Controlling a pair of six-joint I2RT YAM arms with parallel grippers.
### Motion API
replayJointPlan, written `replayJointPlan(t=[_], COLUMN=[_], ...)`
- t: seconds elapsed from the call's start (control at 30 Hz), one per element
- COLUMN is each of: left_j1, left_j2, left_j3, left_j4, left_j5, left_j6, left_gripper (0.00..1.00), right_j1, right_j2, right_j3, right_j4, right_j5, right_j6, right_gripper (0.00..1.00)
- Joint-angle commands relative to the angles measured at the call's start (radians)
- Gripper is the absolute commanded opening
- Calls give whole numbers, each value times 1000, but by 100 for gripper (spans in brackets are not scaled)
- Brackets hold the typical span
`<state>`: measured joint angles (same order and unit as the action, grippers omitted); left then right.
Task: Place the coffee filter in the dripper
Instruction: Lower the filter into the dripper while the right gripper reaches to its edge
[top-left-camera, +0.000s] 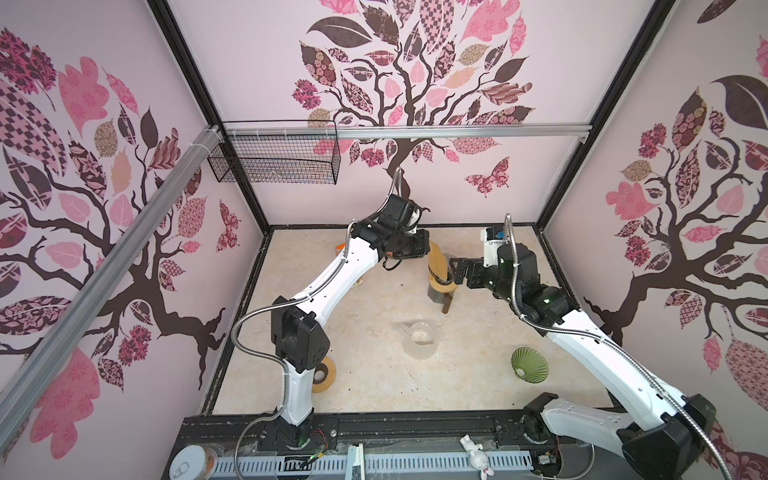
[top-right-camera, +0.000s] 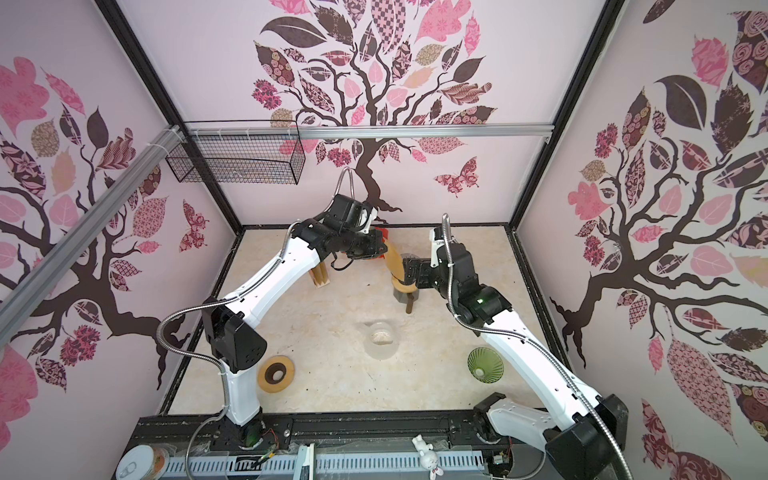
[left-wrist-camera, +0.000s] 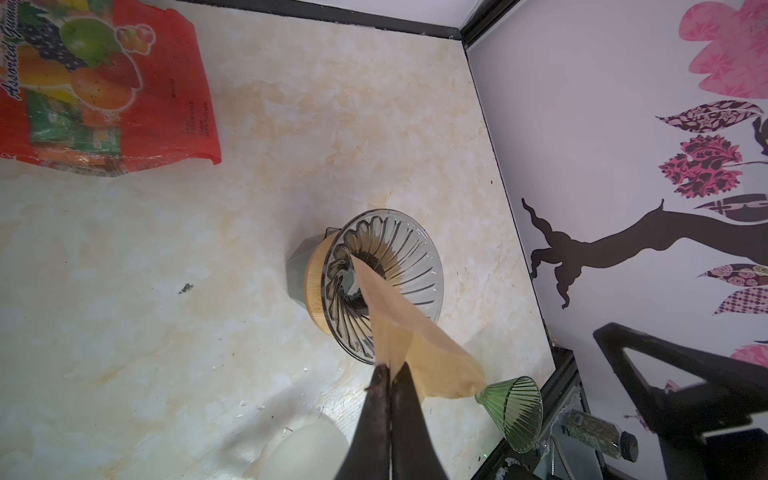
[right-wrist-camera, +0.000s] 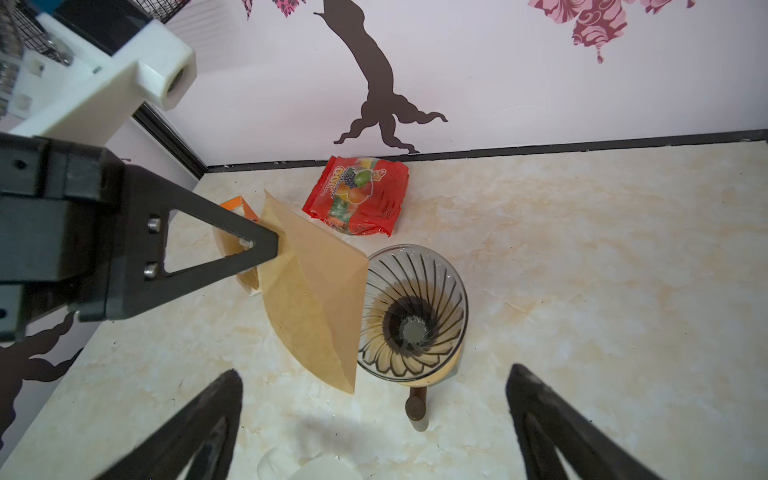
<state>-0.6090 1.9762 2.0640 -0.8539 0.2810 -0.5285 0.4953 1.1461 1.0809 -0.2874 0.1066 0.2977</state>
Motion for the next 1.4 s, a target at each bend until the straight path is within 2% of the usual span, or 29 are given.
replayJointPlan(t=[0.0, 0.2, 1.0, 1.37], left_j1=[-9, -16, -20, -18], left_j2=[27, 63, 182, 215], left_j3=[66, 89, 179, 201], left_j4=[-15, -28, -97, -116], left_j5=[11, 9, -3, -8], left_j6=[-5, -1, 22, 35], left_gripper=[0, 0, 0, 0], right_j1=[5, 10, 2, -71], right_j2=[30, 112, 342, 387], right_j3=[38, 74, 178, 185], right_j4=[-8, -53, -45, -34], right_j5=[17, 67, 237, 200], right_j6=[-26, -49, -89, -74], right_gripper=[100, 100, 100, 100])
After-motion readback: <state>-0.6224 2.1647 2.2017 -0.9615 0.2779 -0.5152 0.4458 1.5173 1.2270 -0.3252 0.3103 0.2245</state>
